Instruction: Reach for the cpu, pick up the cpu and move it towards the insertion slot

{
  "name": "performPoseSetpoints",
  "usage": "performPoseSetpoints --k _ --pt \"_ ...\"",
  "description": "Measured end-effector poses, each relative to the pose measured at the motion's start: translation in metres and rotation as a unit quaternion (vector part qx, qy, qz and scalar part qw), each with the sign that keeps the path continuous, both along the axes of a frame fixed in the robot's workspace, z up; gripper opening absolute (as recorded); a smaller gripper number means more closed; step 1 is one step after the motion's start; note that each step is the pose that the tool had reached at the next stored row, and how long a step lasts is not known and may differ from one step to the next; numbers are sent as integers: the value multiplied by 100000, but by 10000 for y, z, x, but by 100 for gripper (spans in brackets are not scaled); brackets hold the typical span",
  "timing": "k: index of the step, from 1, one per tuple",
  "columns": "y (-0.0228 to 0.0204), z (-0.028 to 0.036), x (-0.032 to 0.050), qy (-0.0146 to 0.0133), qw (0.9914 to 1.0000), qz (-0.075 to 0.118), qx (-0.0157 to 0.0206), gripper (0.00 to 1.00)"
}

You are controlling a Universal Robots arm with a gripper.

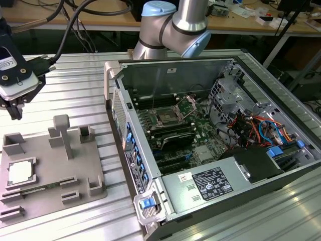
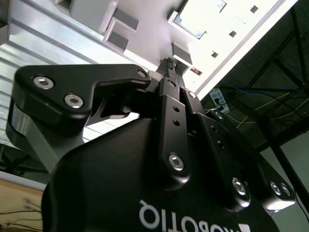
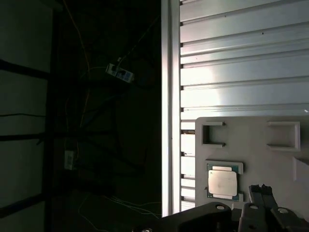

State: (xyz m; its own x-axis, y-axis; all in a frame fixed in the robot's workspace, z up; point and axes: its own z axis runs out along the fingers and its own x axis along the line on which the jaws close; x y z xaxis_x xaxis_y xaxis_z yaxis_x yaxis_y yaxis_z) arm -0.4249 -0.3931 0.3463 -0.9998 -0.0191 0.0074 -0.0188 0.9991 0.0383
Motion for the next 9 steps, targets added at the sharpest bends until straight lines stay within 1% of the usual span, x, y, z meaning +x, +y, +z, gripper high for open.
performPoseSetpoints --k 2,9 --pt "-2 -2 -10 -5 100000 8 3 11" --pt "-9 -20 -93 -67 100000 -2 2 11"
